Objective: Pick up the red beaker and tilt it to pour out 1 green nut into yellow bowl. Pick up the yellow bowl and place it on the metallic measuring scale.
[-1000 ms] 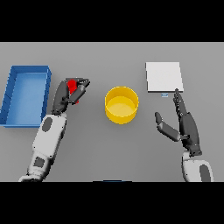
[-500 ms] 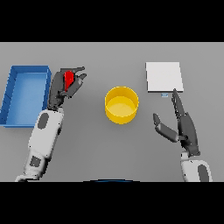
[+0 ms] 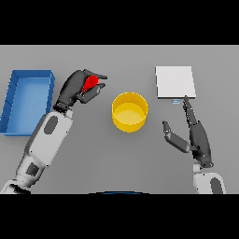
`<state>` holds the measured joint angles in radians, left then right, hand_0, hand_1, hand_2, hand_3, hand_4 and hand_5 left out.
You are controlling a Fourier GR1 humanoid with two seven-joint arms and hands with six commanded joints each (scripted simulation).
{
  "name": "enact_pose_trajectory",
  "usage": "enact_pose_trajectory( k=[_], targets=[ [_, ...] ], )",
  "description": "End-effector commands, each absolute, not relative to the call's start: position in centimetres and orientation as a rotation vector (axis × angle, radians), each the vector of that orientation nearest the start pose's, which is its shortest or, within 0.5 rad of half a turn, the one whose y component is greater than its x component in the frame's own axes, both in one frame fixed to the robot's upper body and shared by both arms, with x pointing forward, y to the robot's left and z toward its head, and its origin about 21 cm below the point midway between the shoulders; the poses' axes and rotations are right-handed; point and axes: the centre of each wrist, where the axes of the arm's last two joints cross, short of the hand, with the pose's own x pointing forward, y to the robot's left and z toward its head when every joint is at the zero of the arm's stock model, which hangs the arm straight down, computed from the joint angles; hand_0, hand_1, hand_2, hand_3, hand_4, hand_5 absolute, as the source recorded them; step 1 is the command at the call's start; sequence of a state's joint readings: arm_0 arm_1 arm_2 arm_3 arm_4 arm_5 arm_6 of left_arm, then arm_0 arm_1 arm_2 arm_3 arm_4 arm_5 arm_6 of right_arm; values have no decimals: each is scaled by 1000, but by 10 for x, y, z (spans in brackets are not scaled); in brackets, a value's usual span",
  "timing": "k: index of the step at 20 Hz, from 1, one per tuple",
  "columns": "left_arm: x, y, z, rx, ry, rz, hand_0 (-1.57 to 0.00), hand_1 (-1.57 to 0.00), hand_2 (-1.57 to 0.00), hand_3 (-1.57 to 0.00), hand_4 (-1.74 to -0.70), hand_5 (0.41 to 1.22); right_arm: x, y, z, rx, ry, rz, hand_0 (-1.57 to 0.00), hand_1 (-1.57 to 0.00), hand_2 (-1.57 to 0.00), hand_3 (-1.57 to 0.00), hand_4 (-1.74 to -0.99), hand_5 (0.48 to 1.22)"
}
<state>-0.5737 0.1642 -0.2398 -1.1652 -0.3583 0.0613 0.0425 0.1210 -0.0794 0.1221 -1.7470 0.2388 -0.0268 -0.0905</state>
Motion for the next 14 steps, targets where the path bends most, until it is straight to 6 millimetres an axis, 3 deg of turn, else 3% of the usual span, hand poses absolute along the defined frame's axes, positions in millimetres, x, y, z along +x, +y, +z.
enact_pose_trajectory(
  k=[1,3,9,12,14],
  targets=[
    [365,157,60,309,-1665,-762,-1563,-1563,-1563,-1563,-1733,1113,218,-225,16,-190,-1708,297,1,1,1,1,-1243,710],
    [369,154,68,386,-1644,-898,-1566,-1566,-1566,-1566,-1736,1112,217,-228,17,-193,-1707,297,1,1,1,1,-1251,714],
    [380,118,78,685,-1579,-1415,-1570,-1570,-1570,-1570,-1740,1166,216,-225,15,-160,-1709,292,1,1,1,1,-1269,722],
    [392,106,93,778,-1536,-1634,-1570,-1570,-1570,-1570,-1740,1193,216,-229,13,-164,-1723,290,1,1,1,1,-1264,717],
    [397,99,99,827,-1487,-1784,-1571,-1571,-1571,-1571,-1647,1203,217,-227,12,-178,-1715,286,1,1,1,1,-1262,705]
  ],
)
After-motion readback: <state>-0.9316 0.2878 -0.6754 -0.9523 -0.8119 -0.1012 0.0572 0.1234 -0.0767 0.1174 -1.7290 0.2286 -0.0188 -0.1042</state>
